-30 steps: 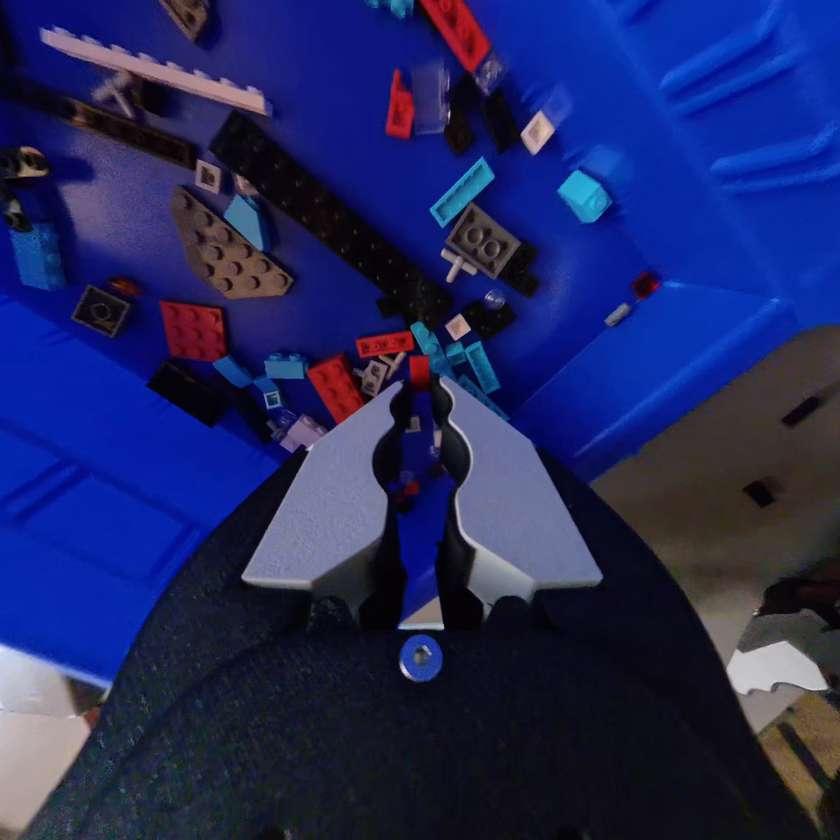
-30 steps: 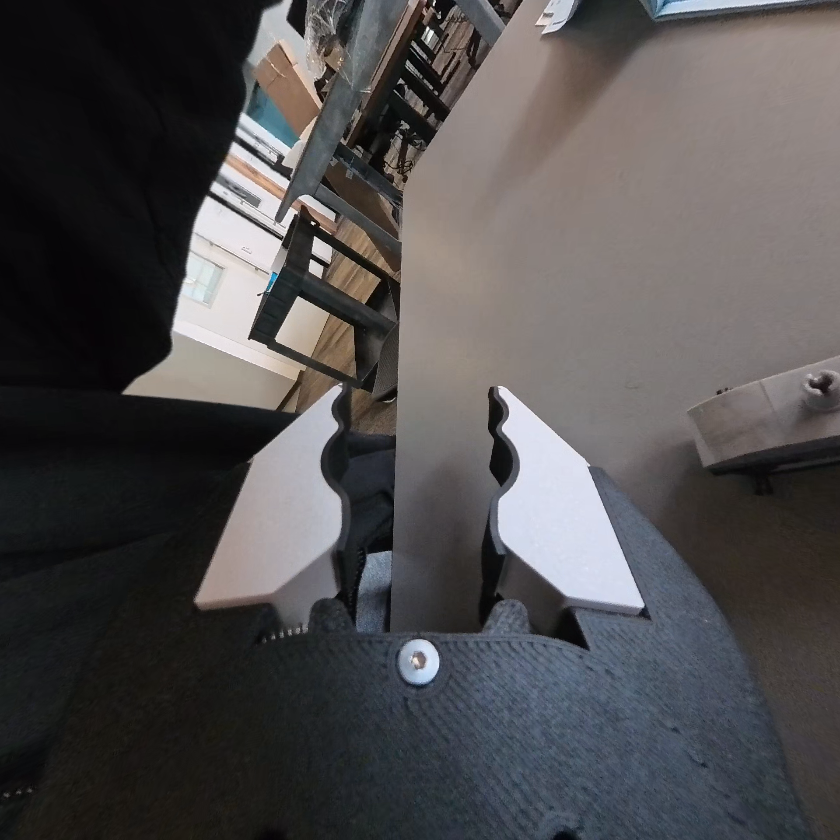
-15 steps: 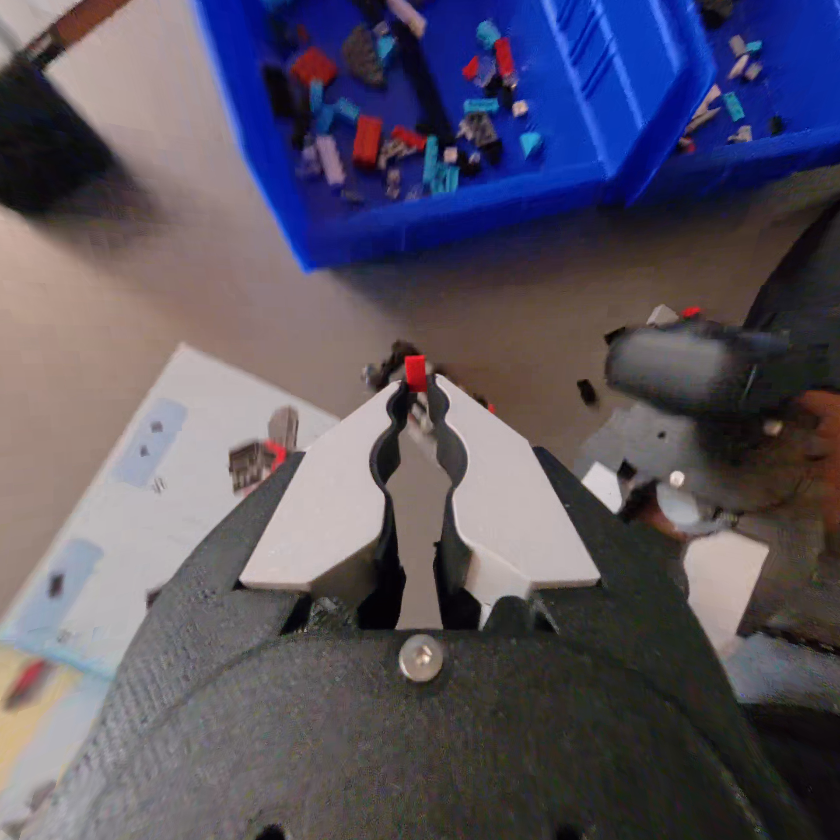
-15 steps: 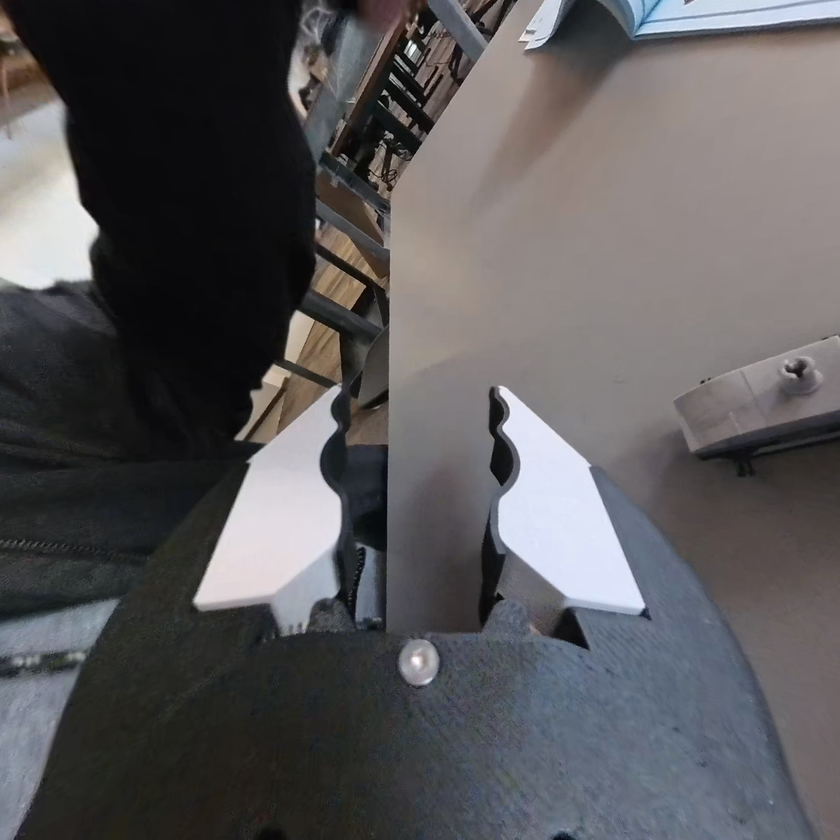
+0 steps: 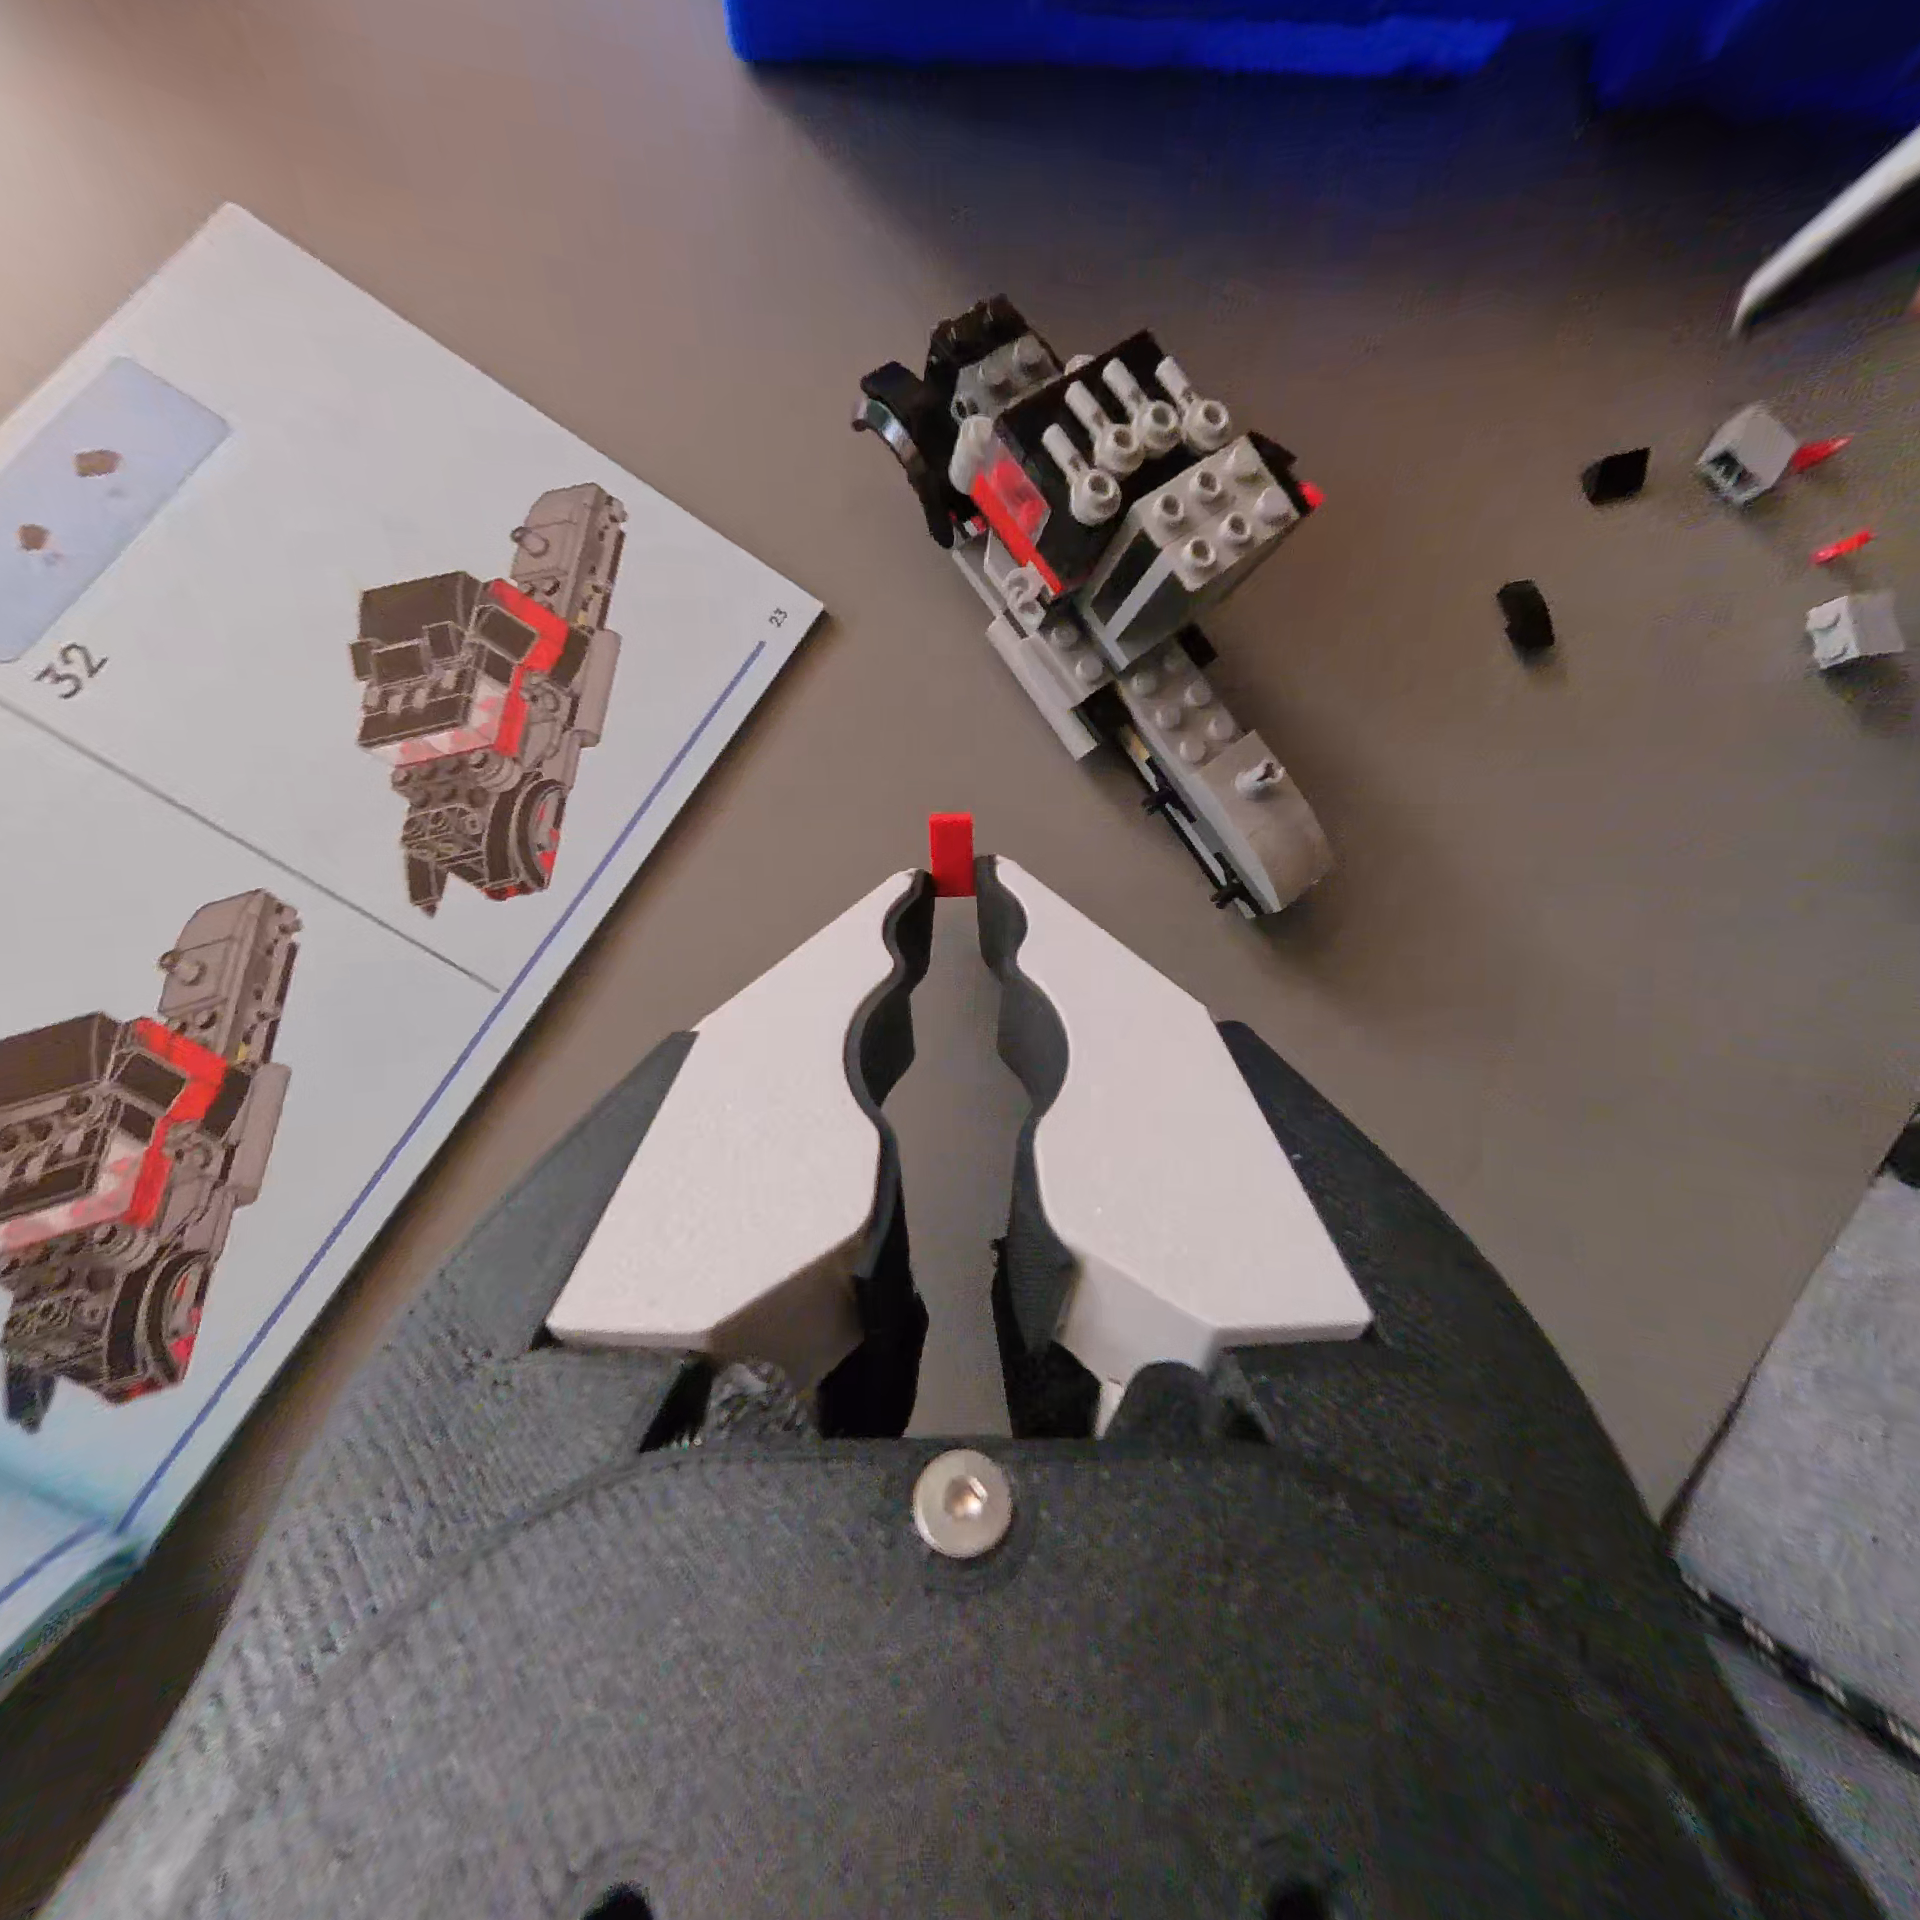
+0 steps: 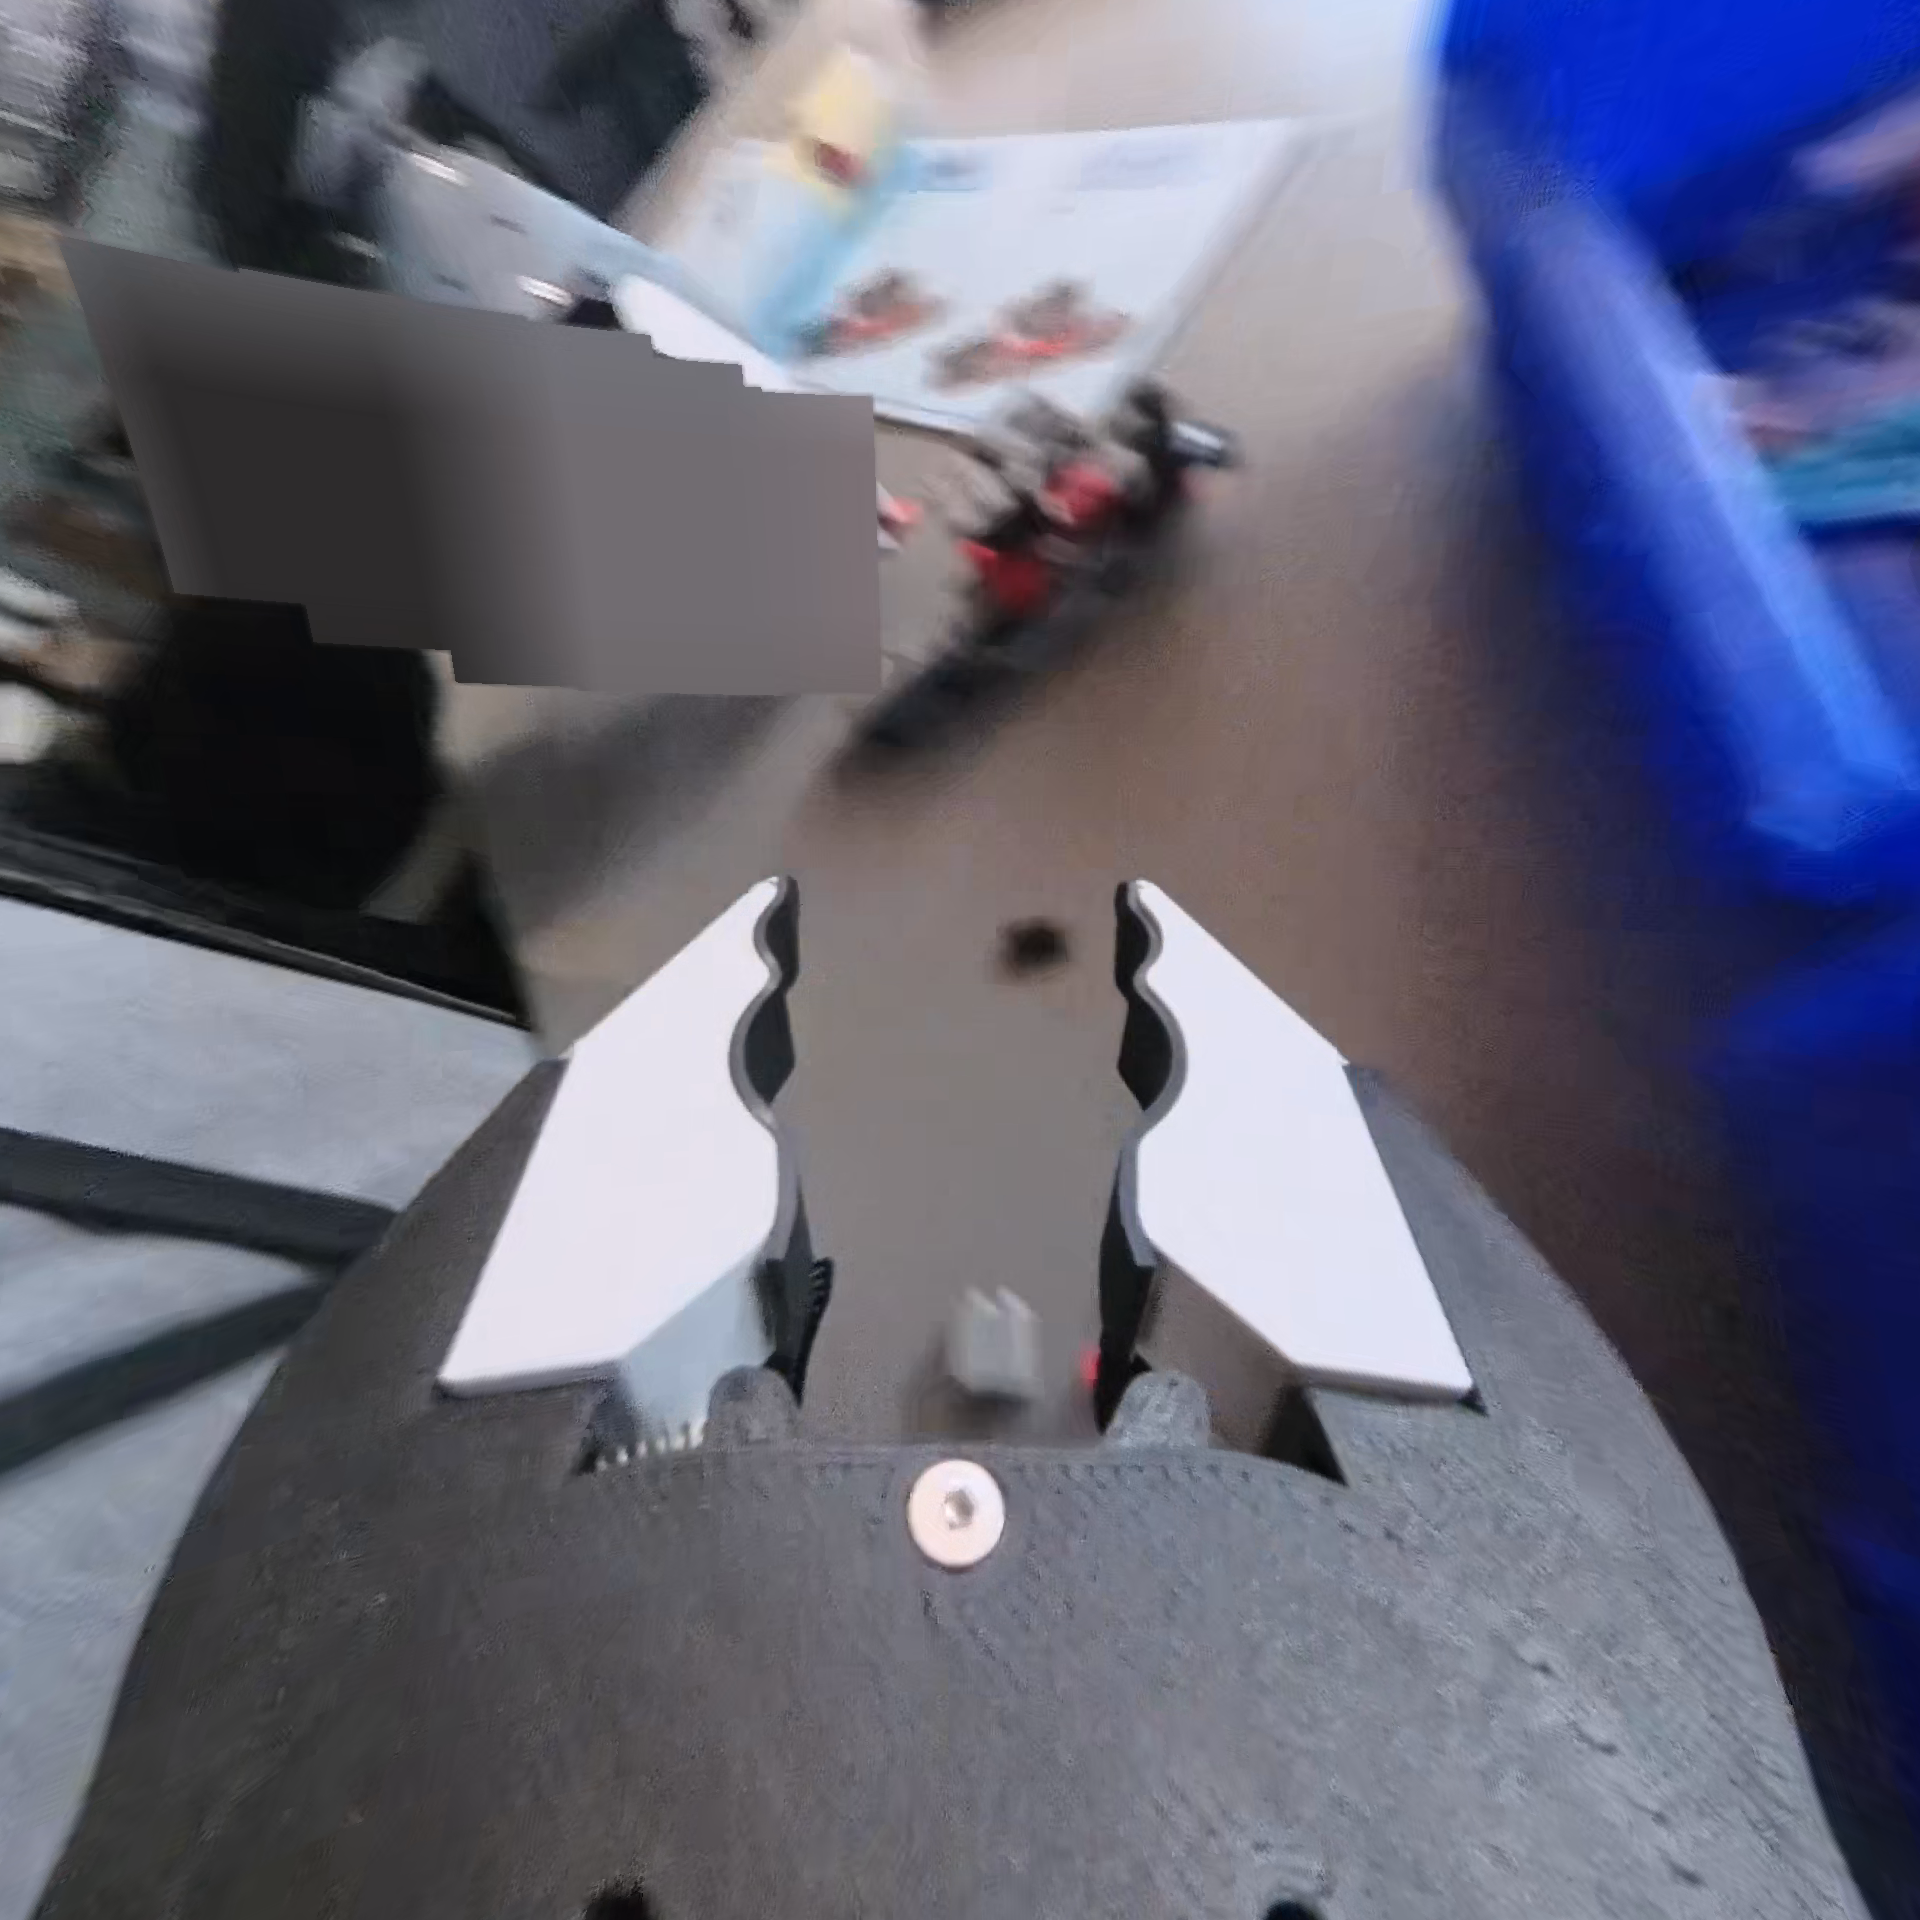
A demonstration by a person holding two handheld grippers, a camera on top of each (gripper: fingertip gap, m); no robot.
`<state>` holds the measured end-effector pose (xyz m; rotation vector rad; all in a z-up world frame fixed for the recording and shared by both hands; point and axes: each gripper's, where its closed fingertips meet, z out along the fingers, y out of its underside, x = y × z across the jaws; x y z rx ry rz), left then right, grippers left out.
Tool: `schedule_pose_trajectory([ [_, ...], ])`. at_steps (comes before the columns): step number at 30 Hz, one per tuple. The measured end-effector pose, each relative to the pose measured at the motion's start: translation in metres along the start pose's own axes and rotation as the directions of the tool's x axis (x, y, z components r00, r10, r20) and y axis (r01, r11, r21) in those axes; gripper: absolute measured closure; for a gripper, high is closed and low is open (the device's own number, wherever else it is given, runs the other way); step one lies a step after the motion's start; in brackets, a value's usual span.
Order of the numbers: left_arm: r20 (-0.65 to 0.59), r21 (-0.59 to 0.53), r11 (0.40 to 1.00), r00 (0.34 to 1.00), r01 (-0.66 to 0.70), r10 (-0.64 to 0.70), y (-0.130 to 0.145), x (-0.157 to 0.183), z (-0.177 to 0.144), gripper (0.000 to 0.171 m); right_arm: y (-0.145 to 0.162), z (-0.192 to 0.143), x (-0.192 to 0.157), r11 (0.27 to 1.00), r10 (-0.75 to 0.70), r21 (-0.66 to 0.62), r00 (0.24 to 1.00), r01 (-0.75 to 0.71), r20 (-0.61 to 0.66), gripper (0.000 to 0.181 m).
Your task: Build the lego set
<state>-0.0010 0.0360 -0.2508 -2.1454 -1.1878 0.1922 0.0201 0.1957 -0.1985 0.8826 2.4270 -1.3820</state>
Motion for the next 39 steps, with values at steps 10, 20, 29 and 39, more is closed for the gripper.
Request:
schedule_pose_trajectory([
  [10, -0.046, 0.096, 0.995, 0.999, 0.019, -0.015, -0.008, 0.007, 0.004, 0.15, 0.071, -0.027, 0.05, 0.961, -0.137, -0.274, 0.932, 0.043, -0.334, 0.128],
  [20, -0.325, 0.392, 0.899, 0.944, 0.195, -0.063, -0.048, 0.057, -0.036, 0.149, 0.014, -0.01, 0.033, 0.929, -0.365, -0.168, 0.89, 0.329, -0.274, 0.16],
  [29, -0.657, 0.293, 0.833, 0.732, 0.469, -0.181, -0.075, 0.098, -0.039, 0.141, -0.058, 0.043, -0.037, 0.64, -0.748, 0.055, 0.638, 0.766, -0.185, 0.16],
  [39, -0.703, 0.265, 0.814, 0.681, 0.518, -0.205, -0.077, 0.085, -0.033, 0.161, -0.076, 0.069, -0.05, 0.514, -0.853, 0.039, 0.516, 0.857, -0.083, 0.16],
])
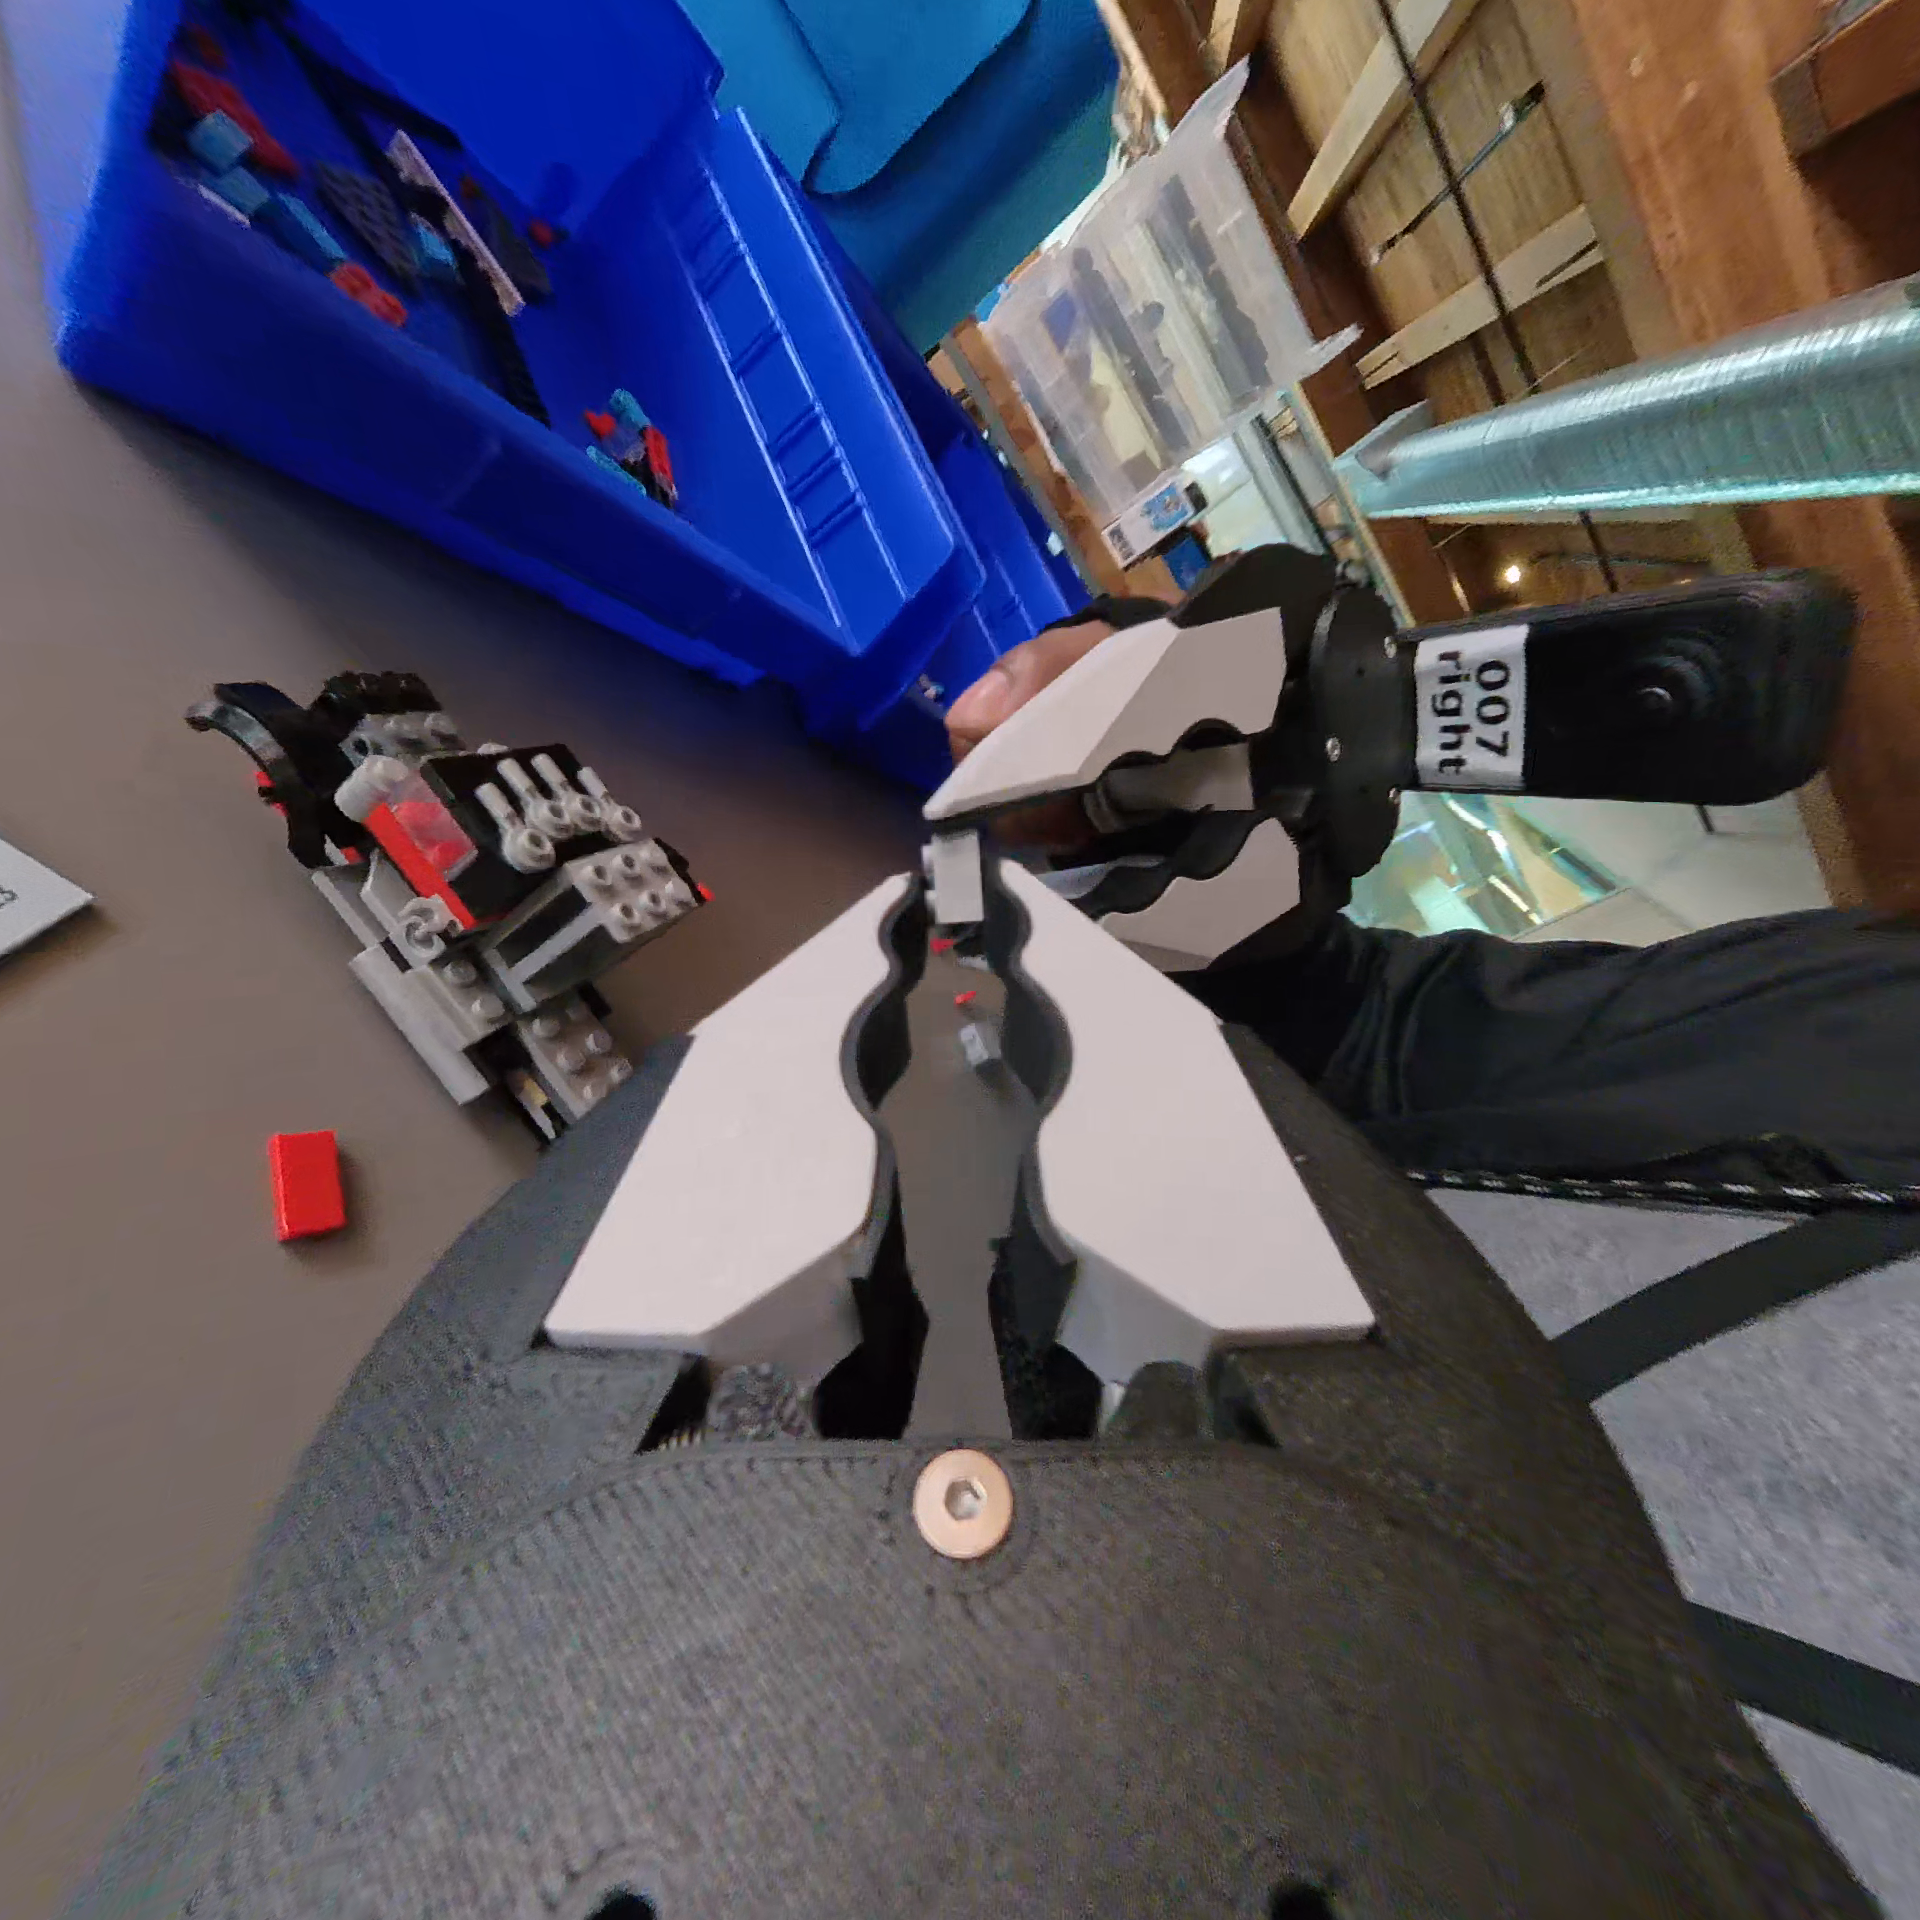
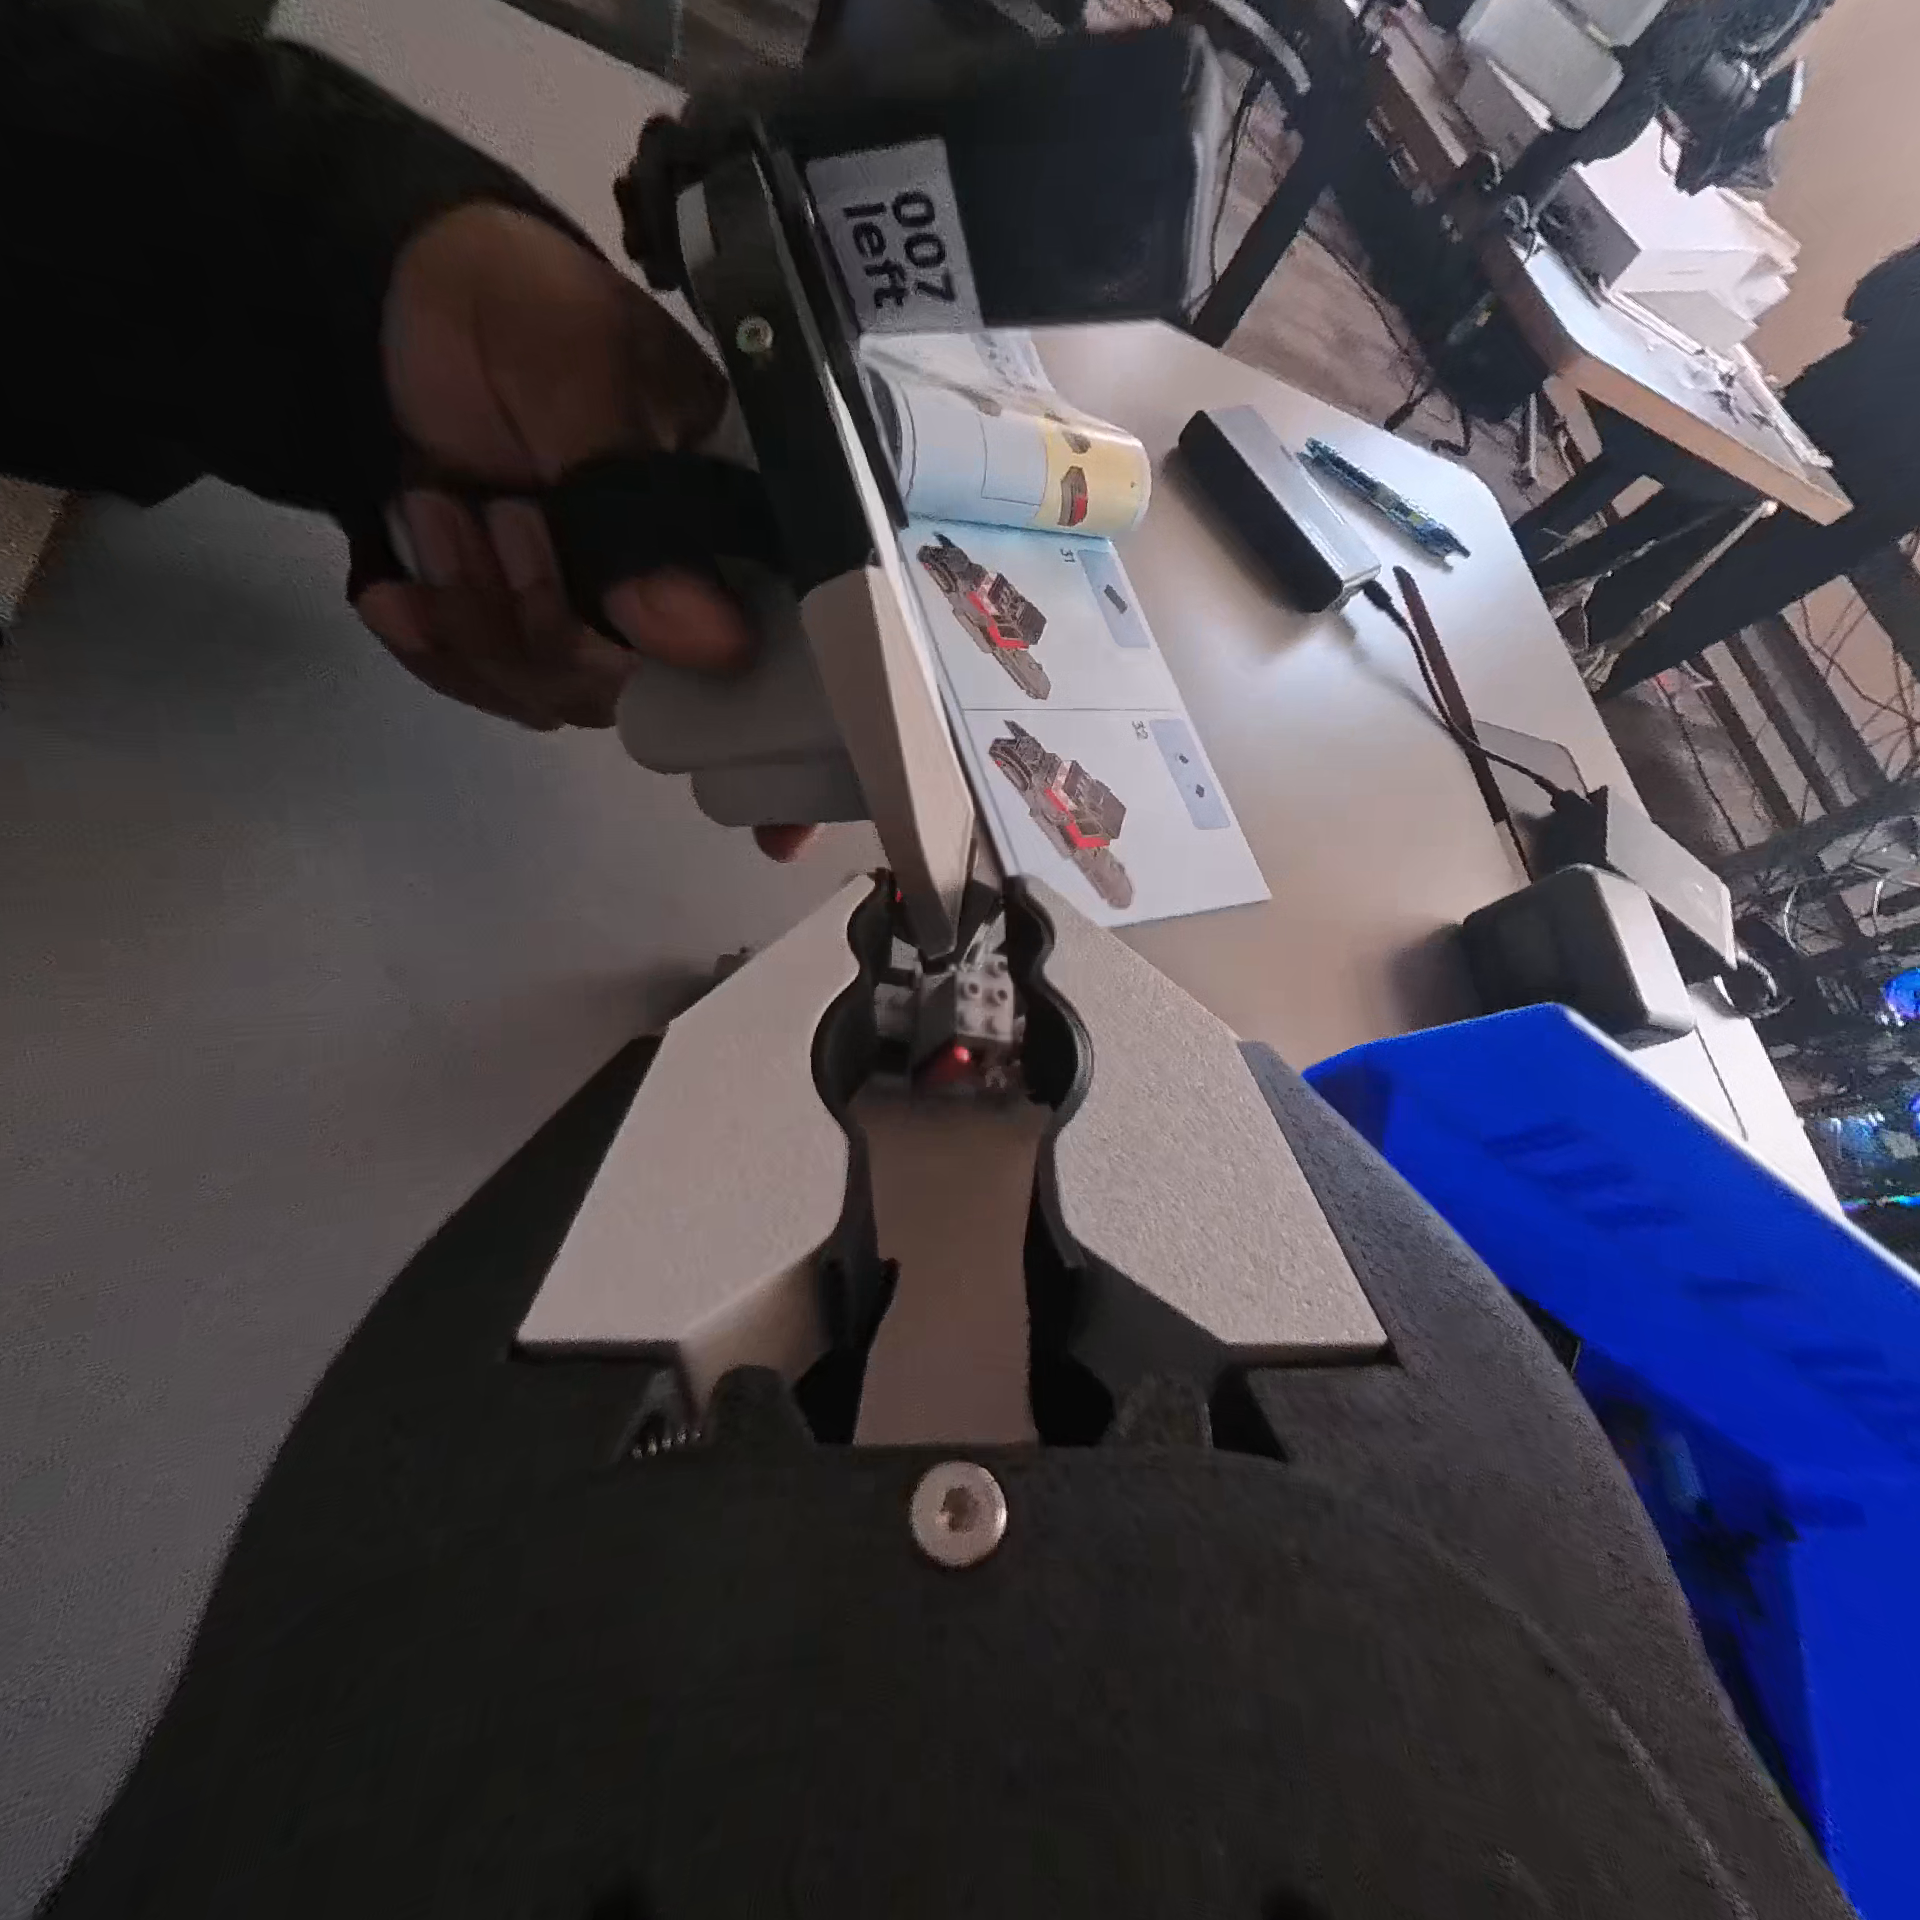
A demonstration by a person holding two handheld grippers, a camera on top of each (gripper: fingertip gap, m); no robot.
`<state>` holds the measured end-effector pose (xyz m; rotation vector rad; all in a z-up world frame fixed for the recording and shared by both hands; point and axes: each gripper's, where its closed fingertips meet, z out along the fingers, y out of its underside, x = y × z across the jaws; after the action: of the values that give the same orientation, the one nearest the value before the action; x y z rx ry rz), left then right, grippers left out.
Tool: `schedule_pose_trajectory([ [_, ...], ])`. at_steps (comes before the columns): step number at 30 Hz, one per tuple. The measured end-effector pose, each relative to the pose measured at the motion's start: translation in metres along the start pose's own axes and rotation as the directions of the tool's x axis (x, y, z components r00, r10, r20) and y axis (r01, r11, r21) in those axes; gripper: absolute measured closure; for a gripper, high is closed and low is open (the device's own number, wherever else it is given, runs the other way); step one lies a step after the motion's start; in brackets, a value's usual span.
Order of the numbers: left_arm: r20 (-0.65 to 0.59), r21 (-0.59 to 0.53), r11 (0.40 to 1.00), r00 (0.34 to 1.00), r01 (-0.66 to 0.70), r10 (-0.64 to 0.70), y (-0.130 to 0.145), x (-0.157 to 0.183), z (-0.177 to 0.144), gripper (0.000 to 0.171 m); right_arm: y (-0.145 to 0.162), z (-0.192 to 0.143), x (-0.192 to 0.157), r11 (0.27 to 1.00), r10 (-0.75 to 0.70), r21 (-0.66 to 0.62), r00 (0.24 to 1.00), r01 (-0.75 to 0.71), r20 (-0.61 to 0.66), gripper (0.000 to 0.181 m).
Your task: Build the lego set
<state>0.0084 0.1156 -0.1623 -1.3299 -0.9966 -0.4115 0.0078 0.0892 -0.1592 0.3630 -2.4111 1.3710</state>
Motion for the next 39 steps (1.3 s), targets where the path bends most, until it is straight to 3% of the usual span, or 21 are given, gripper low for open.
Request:
schedule_pose_trajectory([
  [4, -0.075, 0.104, 0.993, 0.996, 0.061, -0.054, -0.02, 0.001, -0.004, 0.161, -0.005, 0.003, 0.019, 0.994, 0.061, 0.091, 0.998, -0.06, -0.011, 0.151],
  [8, -0.226, 0.224, 0.946, 0.957, 0.232, -0.181, -0.044, 0.006, -0.01, 0.161, -0.009, 0.001, 0.035, 0.952, 0.187, 0.254, 0.982, -0.172, -0.035, 0.141],
  [13, -0.35, 0.269, 0.879, 0.89, 0.393, -0.29, -0.05, 0.01, -0.006, 0.161, -0.01, -0.005, 0.042, 0.902, 0.25, 0.38, 0.965, -0.204, -0.075, 0.15],
  [19, -0.415, 0.24, 0.854, 0.844, 0.461, -0.339, -0.04, 0.017, 0.007, 0.16, -0.01, -0.014, 0.034, 0.902, 0.206, 0.398, 0.977, -0.168, -0.053, 0.163],
  [21, -0.348, 0.25, 0.864, 0.874, 0.437, -0.341, -0.036, 0.01, 0.012, 0.152, -0.005, -0.015, 0.033, 0.918, 0.187, 0.365, 0.981, -0.155, -0.053, 0.163],
  [25, -0.03, 0.252, 0.947, 0.979, 0.201, -0.2, -0.027, -0.009, 0.014, 0.133, 0.008, -0.017, 0.028, 0.954, 0.14, 0.273, 0.989, -0.121, -0.05, 0.163],
  [29, 0.211, 0.124, 0.992, 0.977, 0.007, -0.033, -0.018, -0.017, 0.016, 0.132, 0.021, -0.014, 0.023, 0.979, 0.106, 0.18, 0.993, -0.096, -0.043, 0.163],
  [33, 0.311, 0.055, 0.995, 0.949, -0.079, 0.058, -0.017, -0.02, 0.016, 0.139, 0.028, -0.011, 0.02, 0.992, 0.07, 0.108, 0.996, -0.065, -0.046, 0.163],
  [39, 0.34, -0.012, 0.994, 0.934, -0.113, 0.11, -0.007, -0.02, 0.018, 0.151, 0.03, -0.005, 0.012, 0.999, 0.008, 0.051, 0.999, -0.006, -0.041, 0.163],
])
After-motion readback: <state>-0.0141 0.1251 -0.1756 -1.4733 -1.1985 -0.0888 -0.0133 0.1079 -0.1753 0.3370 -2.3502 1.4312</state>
